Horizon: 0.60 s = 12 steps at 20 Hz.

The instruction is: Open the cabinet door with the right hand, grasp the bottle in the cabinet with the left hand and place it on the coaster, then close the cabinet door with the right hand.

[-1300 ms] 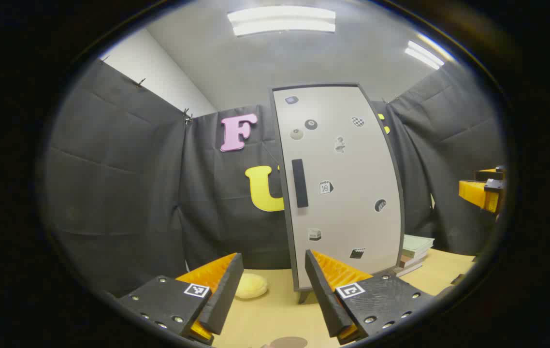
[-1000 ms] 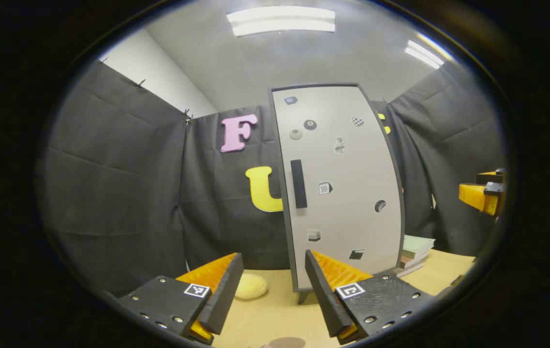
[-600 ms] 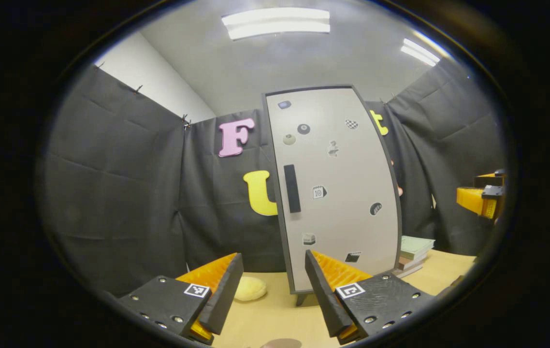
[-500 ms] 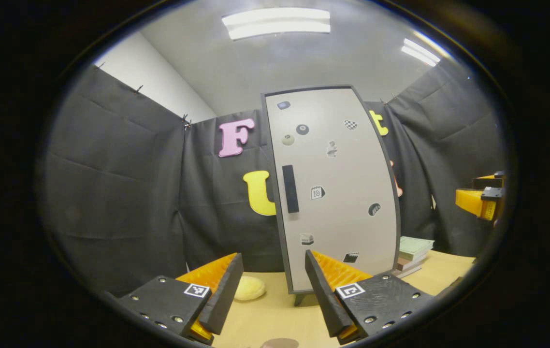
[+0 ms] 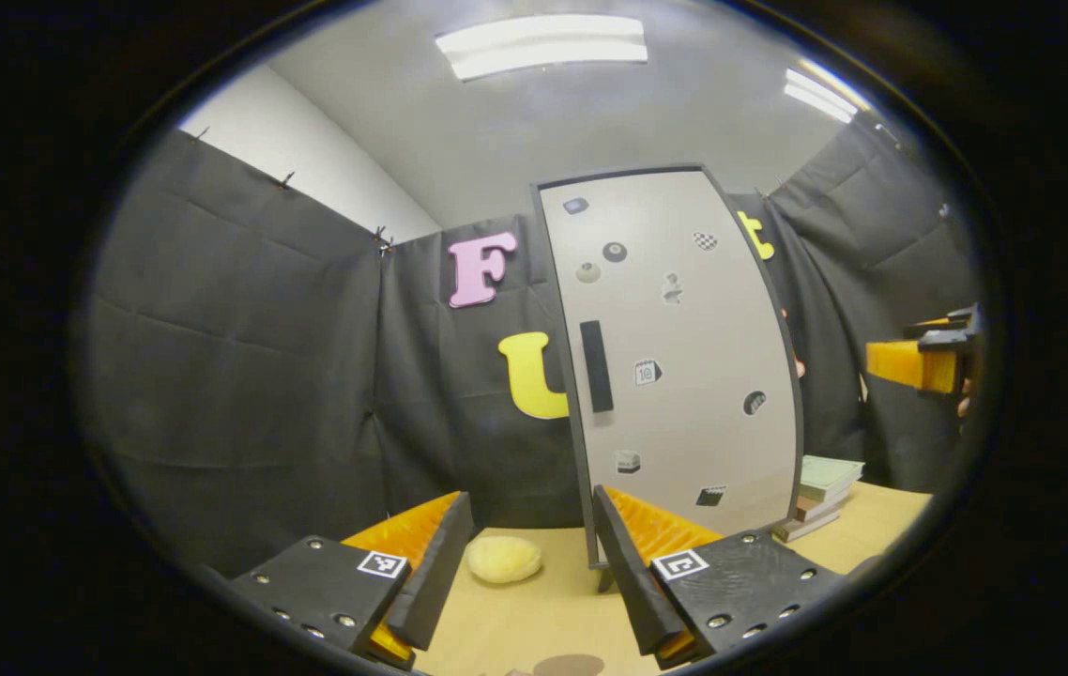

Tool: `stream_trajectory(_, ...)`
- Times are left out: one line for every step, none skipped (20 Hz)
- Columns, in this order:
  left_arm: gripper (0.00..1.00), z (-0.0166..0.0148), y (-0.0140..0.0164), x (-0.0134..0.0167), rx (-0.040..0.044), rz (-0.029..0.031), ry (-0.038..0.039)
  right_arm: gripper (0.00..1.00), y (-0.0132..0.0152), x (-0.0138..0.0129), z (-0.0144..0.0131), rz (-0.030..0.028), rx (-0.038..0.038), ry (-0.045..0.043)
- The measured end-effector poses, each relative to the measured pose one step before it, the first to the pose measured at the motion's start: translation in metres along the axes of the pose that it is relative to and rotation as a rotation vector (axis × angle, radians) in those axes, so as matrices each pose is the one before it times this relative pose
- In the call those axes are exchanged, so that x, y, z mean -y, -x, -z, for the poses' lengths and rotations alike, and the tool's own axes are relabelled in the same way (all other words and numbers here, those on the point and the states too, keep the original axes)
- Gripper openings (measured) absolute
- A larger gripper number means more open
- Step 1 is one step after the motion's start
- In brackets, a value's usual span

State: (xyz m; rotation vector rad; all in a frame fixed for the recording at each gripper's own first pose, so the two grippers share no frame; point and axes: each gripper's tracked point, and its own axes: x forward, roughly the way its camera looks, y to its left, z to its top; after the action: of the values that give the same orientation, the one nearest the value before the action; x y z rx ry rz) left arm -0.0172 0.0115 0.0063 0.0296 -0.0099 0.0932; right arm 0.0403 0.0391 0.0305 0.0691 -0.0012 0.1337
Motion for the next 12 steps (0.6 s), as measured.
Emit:
stream_trajectory(0.8, 0.00043, -0.00028, -0.00862, 0.00344, -0.00551, 0.00186, 0.98, -0.00735, -0.01102, -0.00798, -0.00997, 0.00839, -0.00573)
stream_trajectory(0.77, 0.00174, -0.00097, -0.00968, -0.00096, -0.00767, 0.00013, 0.98, -0.00741, -0.01136, -0.00669, -0.01038, 0.00503, -0.00024)
stream_trajectory(0.77, 0.00373, -0.00302, -0.0084, -0.0042, -0.00442, 0.00107, 0.98, -0.00624, -0.00982, -0.00609, -0.00986, 0.00027, 0.00528)
stream_trajectory(0.77, 0.00164, -0.00137, -0.00813, -0.00146, -0.00379, 0.00124, 0.98, -0.00682, -0.01137, -0.00588, -0.01256, 0.00275, 0.00755)
stream_trajectory(0.77, 0.00277, -0.00217, -0.00901, -0.00251, -0.00788, -0.0014, 0.98, -0.00795, -0.01135, -0.00709, -0.01136, 0.00557, 0.00868)
stream_trajectory(0.77, 0.00221, -0.00172, -0.01116, -0.00313, -0.01178, -0.00172, 0.98, -0.00658, -0.0118, -0.00744, -0.01, 0.01168, 0.00439)
stream_trajectory(0.77, 0.00402, -0.00034, -0.0103, -0.00497, -0.01174, 0.0003, 0.98, -0.00638, -0.00994, -0.00666, -0.01012, 0.01018, -0.00169)
stream_trajectory(0.79, 0.00246, -0.00049, -0.01067, -0.00295, -0.01447, 0.00196, 0.98, -0.00765, -0.01181, -0.00537, -0.01185, 0.00684, -0.00693)
stream_trajectory(0.77, 0.00286, 0.0, -0.01144, -0.00368, -0.01555, 0.00157, 0.97, -0.0086, -0.01286, -0.00217, -0.0166, -0.00162, -0.0076)
stream_trajectory(0.8, 0.00272, 0.00005, -0.01107, -0.00417, -0.01571, 0.00103, 0.97, -0.00762, -0.01167, -0.00133, -0.01634, -0.00566, -0.0059)
stream_trajectory(0.8, 0.00266, -0.00088, -0.00903, -0.00439, -0.01443, 0.0016, 0.97, -0.00833, -0.01093, -0.00093, -0.01453, -0.00551, -0.00319)
stream_trajectory(0.8, 0.00238, -0.00008, -0.01042, -0.00451, -0.01435, 0.00176, 0.97, -0.00849, -0.00787, -0.0012, -0.00873, -0.00462, 0.00096)
